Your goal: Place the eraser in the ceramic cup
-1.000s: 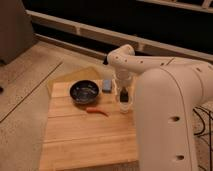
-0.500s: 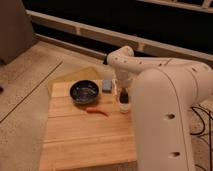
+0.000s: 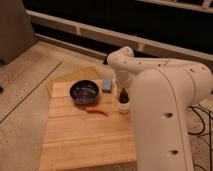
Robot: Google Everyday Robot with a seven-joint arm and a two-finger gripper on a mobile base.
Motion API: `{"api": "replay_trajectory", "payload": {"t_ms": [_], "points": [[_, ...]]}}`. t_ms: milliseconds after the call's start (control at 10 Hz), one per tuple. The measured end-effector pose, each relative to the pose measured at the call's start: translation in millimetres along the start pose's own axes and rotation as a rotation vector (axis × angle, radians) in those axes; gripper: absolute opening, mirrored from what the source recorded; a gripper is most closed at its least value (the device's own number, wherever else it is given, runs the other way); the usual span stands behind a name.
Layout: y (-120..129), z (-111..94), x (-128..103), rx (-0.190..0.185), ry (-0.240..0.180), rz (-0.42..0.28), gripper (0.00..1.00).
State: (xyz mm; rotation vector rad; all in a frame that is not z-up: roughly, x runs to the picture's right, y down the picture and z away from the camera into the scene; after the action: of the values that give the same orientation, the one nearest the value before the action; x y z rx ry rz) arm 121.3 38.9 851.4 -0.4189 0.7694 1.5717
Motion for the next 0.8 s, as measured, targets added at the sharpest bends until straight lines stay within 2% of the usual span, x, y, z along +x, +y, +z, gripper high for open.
{"api": "replay_trajectory", "payload": {"t_ms": [400, 500, 800], "points": [[1.9, -3.2, 3.2, -0.011, -0.001, -0.002, 0.69], [2.0, -3.8, 4.1, -0.012, -0.001, -0.003, 0.75], [2.4, -4.3, 6.5, -0.014, 0.002, -0.005, 0.75]]}}
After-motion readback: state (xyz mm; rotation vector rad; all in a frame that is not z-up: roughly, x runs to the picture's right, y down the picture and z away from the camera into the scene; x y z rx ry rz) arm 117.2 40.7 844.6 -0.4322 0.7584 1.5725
